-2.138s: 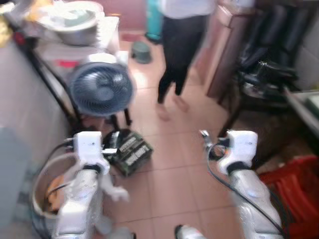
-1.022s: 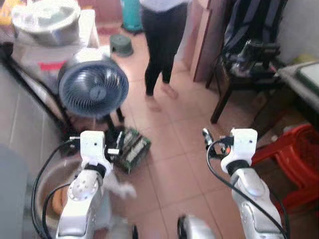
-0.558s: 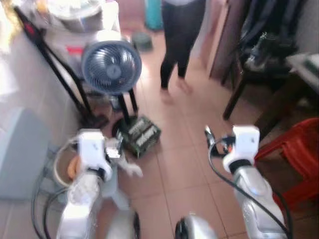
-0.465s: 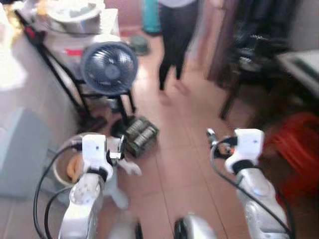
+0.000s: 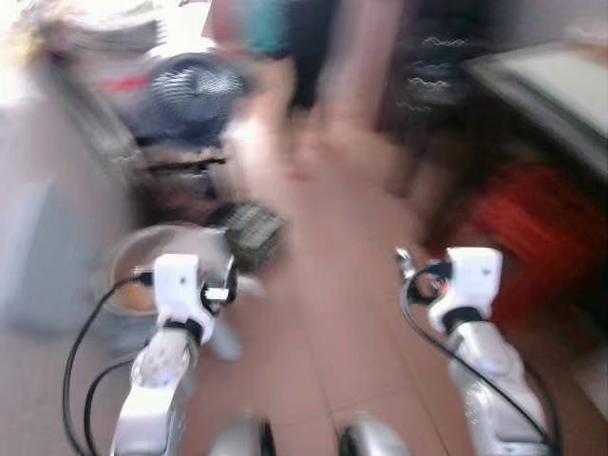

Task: Setting the table

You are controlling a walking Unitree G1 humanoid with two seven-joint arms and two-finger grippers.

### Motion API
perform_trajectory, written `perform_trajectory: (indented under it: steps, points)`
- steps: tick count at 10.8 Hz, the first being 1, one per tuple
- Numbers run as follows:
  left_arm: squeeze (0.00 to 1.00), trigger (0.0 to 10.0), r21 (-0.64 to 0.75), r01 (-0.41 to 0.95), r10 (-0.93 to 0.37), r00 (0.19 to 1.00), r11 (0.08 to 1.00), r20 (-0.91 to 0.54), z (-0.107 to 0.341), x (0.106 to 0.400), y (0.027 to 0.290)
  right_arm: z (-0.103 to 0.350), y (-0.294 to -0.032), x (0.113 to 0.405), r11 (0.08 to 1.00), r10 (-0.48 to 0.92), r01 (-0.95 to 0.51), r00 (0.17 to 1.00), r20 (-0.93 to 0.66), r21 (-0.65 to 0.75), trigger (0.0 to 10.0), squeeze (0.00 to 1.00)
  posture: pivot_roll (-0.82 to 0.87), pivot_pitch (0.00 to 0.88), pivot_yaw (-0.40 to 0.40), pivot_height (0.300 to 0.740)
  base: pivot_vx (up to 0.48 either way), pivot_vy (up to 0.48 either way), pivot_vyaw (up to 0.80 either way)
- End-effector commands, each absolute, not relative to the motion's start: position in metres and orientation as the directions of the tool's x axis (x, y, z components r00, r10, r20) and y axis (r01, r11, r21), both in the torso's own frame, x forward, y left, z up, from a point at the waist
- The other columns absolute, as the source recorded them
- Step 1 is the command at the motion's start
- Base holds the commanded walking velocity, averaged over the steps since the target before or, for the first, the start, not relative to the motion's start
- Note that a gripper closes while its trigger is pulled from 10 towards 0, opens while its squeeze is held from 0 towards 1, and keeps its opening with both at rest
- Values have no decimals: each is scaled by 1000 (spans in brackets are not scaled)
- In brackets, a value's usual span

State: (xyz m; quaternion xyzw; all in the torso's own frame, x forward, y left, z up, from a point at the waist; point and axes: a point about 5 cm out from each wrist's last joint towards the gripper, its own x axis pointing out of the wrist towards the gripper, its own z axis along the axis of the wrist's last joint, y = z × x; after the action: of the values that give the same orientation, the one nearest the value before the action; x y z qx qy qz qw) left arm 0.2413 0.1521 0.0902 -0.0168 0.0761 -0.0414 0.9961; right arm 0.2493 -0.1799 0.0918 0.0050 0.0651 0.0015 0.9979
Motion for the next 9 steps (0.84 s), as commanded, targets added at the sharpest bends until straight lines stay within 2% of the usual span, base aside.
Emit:
perform_trajectory:
  steps: [1, 3, 8, 9]
  points:
    - [0, 10000, -37, 68, -74, 983, 997, -166, 88, 239, 156, 93, -176, 250, 1000, 15, -13, 992, -128, 17, 10000, 0, -54, 92, 20, 740, -259, 0, -775]
    - [0, 10000, -39, 60, -65, 984, 997, -167, 87, 240, 157, 92, -176, 249, 1000, 7, -5, 991, -131, 16, 10000, 0, -53, 86, 18, 740, -251, 0, -775]
    - [0, 10000, -74, 79, -87, 991, 994, -104, 99, 243, 155, 101, -175, 254, 999, -8, 11, 995, -103, 32, 10000, 0, -54, 98, 19, 740, 0, 0, -775]
    - [0, 10000, -46, 82, -86, 993, 996, -86, 101, 243, 155, 101, -174, 254, 999, -13, 17, 995, -100, 35, 10000, 0, -55, 102, 24, 740, 0, 0, -775]
